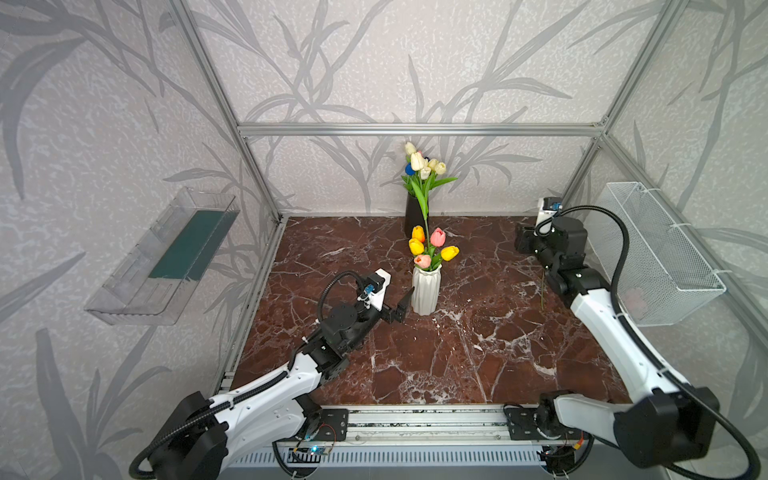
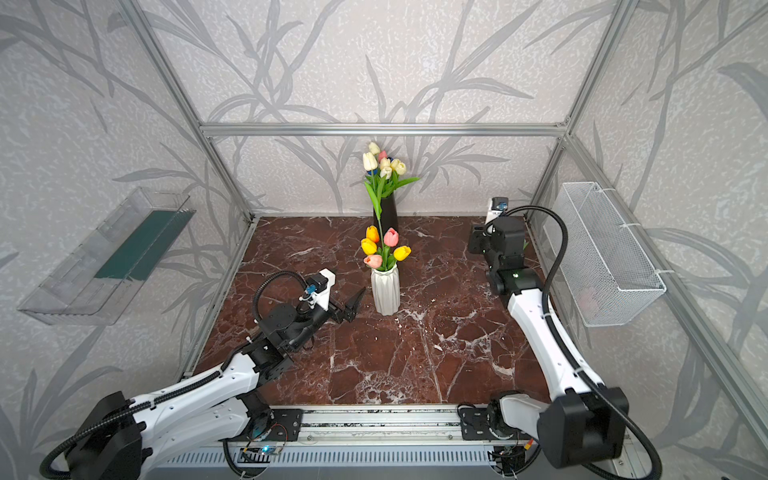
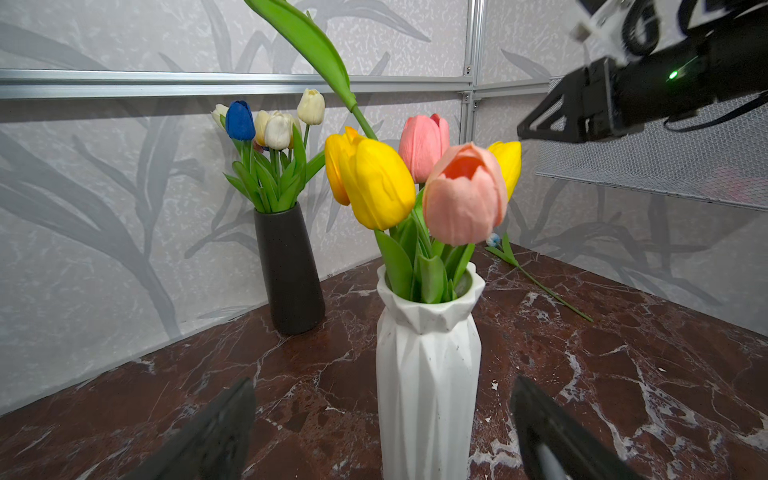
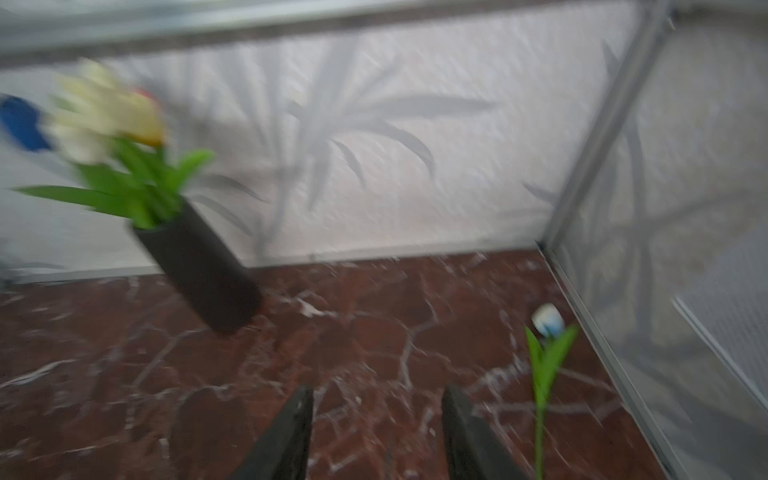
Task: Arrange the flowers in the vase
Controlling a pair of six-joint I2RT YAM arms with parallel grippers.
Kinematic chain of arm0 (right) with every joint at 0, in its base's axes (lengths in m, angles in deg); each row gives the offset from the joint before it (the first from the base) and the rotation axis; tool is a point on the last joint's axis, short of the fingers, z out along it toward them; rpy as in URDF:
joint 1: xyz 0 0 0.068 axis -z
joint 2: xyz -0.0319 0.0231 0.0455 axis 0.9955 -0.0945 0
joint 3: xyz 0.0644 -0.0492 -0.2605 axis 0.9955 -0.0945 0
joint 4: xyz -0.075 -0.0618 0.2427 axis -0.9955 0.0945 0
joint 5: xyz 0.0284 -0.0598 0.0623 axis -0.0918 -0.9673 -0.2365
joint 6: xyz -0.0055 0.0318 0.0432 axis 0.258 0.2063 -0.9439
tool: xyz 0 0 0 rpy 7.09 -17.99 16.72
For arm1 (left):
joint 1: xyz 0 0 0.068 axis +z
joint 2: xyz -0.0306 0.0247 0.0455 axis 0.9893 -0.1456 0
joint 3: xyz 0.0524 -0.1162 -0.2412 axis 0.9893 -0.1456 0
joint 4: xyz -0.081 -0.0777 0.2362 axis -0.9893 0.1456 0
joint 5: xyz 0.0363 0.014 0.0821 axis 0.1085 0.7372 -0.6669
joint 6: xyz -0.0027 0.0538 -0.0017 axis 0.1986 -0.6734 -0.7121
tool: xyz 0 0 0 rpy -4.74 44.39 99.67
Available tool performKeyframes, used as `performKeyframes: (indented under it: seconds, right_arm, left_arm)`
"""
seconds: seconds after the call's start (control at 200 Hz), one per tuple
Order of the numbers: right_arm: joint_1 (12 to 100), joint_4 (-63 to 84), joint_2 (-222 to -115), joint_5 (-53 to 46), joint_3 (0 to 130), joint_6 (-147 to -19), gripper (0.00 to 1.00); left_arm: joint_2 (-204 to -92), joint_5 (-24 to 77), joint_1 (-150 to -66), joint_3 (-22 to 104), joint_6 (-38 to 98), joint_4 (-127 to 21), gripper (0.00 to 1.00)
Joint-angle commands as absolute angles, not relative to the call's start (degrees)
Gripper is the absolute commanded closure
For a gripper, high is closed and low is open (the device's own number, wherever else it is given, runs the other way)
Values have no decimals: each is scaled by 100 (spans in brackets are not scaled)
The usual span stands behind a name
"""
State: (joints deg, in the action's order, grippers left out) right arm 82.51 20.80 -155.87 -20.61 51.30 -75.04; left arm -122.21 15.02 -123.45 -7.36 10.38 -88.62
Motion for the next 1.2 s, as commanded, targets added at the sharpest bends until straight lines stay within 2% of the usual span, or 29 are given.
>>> performKeyframes:
  seconds: [0.0, 0.065, 0.21, 0.365, 0.475, 0.625, 0.92, 1.195]
  right_arm:
    - [8813, 3531, -16371, -2236, 5183, -7874, 45]
    - [8938, 3525, -16641, -1218, 5413, -7587, 45]
    - [8321, 2720, -16563, -121, 5722, -7437, 45]
    - [7415, 1693, -16288, 1118, 6240, -7301, 38]
    - [7095, 1749, -16800, 2101, 7102, -7571, 31]
    - [6640, 2364, -17382, 2294, 8016, -7243, 29]
    - [6387, 3121, -18331, 2895, 9219, -7197, 28]
    - [6340, 2825, -18349, 3232, 9147, -7427, 29]
  left_arm:
    - [-12335, 1594, -12316, -815, 1055, -9035, 4]
    - [-12377, 1552, -12311, -797, 1059, -8978, 1]
    - [-12305, 1430, -12223, -737, 952, -8945, 1]
    - [-12141, 1619, -11984, -668, 1061, -8880, 1]
    - [-12121, 1664, -11948, -675, 1046, -8839, 1]
    - [-12117, 1671, -11941, -639, 982, -8743, 1]
    - [-12143, 1719, -11924, -615, 978, -8769, 1]
    - [-12157, 1716, -11918, -614, 987, -8792, 1]
